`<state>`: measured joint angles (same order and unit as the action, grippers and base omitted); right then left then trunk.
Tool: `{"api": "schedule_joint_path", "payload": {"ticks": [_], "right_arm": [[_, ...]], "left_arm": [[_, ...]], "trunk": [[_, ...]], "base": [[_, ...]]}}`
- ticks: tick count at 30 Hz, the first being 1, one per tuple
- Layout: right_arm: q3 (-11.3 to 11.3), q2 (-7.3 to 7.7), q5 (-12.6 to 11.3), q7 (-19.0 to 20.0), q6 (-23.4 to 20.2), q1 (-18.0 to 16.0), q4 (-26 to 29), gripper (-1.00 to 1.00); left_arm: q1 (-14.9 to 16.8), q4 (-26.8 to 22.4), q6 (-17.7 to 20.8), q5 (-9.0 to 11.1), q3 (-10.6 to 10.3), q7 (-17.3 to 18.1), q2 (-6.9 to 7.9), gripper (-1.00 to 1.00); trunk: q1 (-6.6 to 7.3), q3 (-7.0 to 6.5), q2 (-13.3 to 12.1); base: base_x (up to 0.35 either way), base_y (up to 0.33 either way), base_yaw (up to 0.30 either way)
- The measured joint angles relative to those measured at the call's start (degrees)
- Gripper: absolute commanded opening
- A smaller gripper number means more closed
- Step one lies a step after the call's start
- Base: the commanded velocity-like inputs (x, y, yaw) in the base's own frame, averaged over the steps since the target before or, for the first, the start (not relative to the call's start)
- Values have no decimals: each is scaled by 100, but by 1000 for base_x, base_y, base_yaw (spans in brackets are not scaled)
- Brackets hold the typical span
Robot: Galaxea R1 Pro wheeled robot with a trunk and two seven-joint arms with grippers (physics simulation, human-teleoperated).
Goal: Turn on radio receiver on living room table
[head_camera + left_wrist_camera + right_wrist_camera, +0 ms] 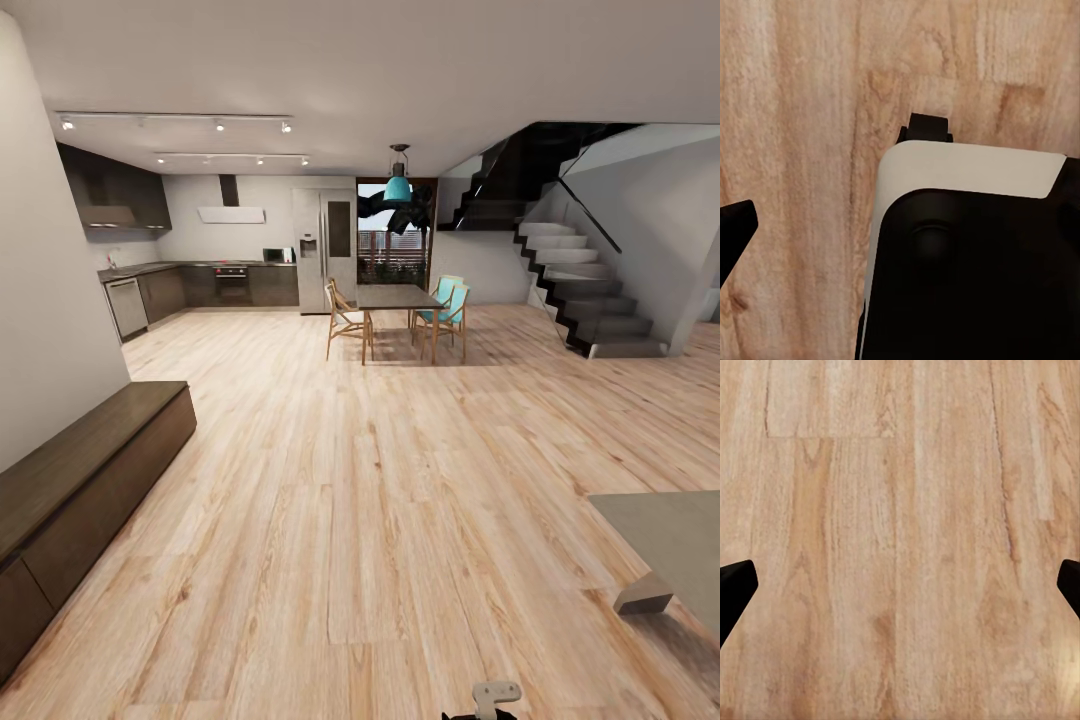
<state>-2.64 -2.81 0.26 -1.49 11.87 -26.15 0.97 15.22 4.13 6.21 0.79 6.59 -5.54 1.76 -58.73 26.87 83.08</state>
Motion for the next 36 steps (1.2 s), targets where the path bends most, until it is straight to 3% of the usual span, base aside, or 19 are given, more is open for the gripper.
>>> {"api": "schedule_joint_path", "payload": {"ticks": [36], "right_arm": [[0,0,0,0,0,1,-1,100]], "left_arm": [[-1,0,-3,0,0,0,0,100]], "trunk": [[0,0,0]], "base": [[0,0,0]]}}
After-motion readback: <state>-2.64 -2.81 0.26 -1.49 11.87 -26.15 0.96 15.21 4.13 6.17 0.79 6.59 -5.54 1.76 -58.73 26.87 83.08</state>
